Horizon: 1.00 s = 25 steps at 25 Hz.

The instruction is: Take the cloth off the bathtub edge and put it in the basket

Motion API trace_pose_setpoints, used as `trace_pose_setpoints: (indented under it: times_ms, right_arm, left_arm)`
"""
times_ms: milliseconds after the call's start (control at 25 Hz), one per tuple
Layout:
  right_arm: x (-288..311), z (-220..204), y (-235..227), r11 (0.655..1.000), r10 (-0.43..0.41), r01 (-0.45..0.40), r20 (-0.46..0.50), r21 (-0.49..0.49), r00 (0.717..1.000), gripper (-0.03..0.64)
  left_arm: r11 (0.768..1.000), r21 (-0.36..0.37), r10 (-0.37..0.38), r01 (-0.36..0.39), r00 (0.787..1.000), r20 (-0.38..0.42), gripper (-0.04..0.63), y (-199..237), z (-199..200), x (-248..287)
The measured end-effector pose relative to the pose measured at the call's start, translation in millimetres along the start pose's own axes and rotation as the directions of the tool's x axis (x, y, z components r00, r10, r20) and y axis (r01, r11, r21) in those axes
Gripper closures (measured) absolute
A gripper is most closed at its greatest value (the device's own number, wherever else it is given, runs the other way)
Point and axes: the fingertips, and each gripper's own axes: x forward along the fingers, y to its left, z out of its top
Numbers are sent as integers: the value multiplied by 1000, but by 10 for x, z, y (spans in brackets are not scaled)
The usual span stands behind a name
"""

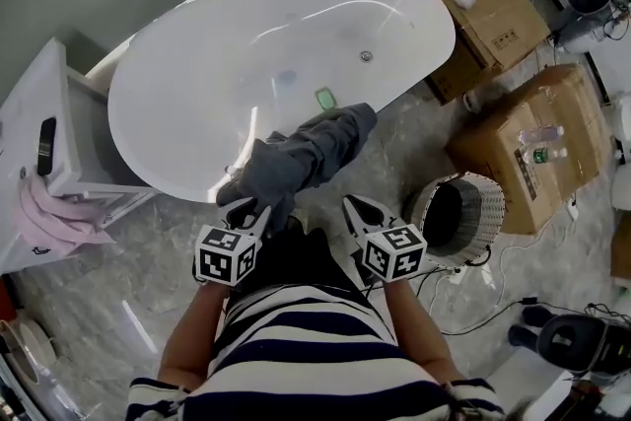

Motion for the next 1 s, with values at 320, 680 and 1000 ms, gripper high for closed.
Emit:
trace_pose_setpoints:
  times_ms: [320, 680, 1000]
  right_arm:
    - [240, 99, -99, 999, -8, 3, -86, -48, 996, 591]
    - [453, 117, -78, 995, 56, -70, -181, -73, 982, 591]
    - [609, 151, -122, 975, 170, -201, -265, -97, 949, 591]
  left_arm:
    - [999, -37, 0, -2, 999, -47, 487, 222, -11, 304]
    - [994, -48, 91, -97, 988, -123, 420, 411, -158, 344]
    - [922, -235, 280, -309, 949, -148, 346, 745, -339, 395]
